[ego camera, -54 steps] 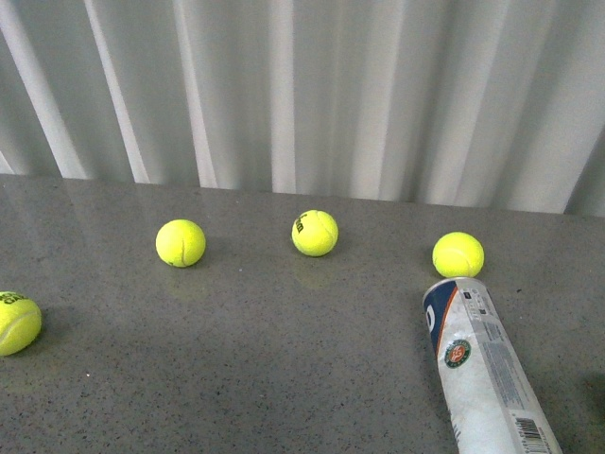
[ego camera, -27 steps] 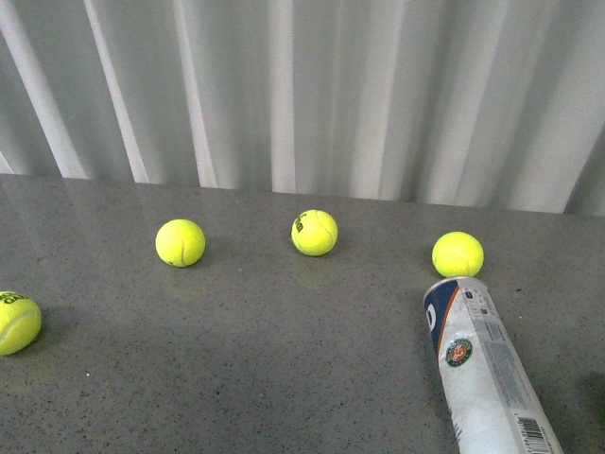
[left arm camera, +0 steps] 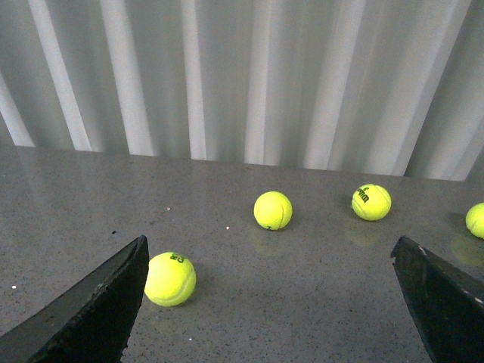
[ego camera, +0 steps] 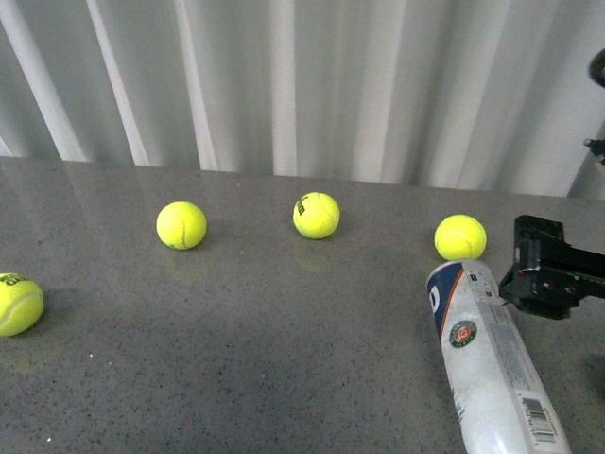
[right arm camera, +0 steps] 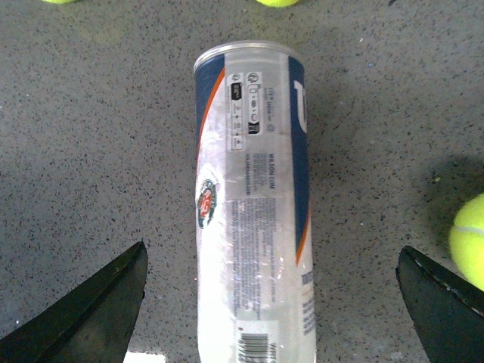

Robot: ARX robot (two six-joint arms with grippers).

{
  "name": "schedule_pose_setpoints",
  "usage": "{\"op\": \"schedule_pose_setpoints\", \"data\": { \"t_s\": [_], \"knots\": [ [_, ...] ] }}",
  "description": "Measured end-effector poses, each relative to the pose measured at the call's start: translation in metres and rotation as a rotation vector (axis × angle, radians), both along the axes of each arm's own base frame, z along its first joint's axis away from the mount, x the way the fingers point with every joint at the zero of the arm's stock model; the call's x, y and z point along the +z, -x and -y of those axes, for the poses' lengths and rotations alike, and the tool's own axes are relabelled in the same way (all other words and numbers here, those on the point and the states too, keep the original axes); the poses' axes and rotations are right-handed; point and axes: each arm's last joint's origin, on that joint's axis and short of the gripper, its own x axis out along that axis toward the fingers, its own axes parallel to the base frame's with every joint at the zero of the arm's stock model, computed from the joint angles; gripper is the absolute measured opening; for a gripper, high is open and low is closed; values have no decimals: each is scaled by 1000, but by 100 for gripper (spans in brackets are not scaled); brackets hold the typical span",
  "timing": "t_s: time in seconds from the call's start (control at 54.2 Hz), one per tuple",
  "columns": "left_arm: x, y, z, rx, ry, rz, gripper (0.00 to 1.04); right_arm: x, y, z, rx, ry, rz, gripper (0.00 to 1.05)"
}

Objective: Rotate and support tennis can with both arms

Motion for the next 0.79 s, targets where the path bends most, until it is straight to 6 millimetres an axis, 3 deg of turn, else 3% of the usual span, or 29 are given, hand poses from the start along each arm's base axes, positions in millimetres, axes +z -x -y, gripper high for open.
{"op": "schedule_pose_setpoints", "data": {
  "t_s": [0.48,0.793],
  "knots": [
    [0,0,0,0,0,0,98,-32,-38,-9,-37,-14,-102,98],
    [0,0,0,0,0,0,98,-65,-62,-9,-39,-39,-178,98]
  ]
}}
